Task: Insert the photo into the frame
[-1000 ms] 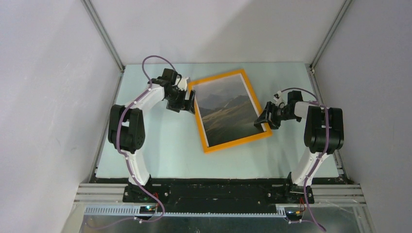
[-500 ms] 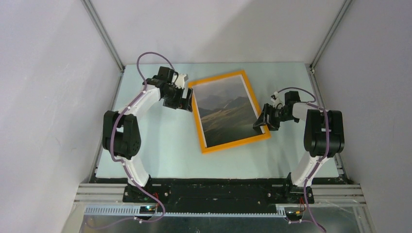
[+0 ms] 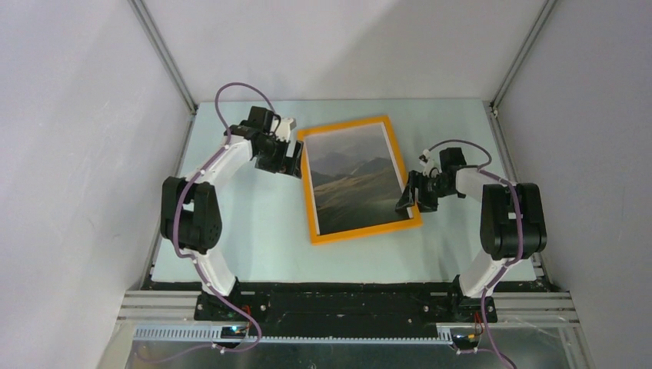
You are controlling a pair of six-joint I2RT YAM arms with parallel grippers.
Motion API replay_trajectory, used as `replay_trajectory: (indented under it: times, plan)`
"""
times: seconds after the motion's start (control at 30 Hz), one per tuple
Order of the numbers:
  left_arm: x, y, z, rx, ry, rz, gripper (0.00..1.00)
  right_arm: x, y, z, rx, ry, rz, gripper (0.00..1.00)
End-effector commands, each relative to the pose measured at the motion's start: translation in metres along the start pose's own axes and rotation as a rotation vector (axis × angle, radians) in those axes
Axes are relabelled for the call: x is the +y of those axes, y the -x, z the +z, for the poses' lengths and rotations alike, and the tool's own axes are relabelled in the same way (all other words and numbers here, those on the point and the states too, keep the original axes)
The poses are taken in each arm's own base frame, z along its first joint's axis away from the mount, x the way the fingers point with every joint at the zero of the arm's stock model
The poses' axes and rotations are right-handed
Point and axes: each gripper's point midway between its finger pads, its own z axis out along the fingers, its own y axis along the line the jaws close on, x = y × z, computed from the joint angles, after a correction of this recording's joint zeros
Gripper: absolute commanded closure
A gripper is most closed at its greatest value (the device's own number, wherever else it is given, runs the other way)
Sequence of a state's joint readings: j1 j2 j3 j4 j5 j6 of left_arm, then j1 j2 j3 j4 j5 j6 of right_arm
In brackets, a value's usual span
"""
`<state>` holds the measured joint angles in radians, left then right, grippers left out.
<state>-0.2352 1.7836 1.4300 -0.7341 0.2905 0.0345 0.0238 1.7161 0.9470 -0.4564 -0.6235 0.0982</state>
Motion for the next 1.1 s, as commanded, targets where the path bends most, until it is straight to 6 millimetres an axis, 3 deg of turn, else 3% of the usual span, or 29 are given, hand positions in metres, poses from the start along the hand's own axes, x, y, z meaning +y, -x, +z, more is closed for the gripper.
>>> replay_trajectory:
  times: [0.0, 0.43, 0.87, 1.07]
  plan:
    - [0.003, 0.012, -0.022, -0.072, 0.029, 0.047, 0.0, 0.013, -0.002, -0.002, -0.023, -0.008, -0.048, 0.33]
    - [0.012, 0.009, -0.019, -0.057, 0.062, 0.052, 0.0, 0.029, -0.023, 0.018, 0.044, 0.014, -0.069, 0.3]
    - [0.014, 0.01, -0.017, -0.054, 0.068, 0.052, 0.0, 0.04, -0.028, 0.021, 0.057, 0.03, -0.113, 0.27]
    - [0.013, 0.009, -0.02, -0.059, 0.068, 0.059, 0.0, 0.036, -0.022, 0.015, 0.03, 0.003, -0.121, 0.23]
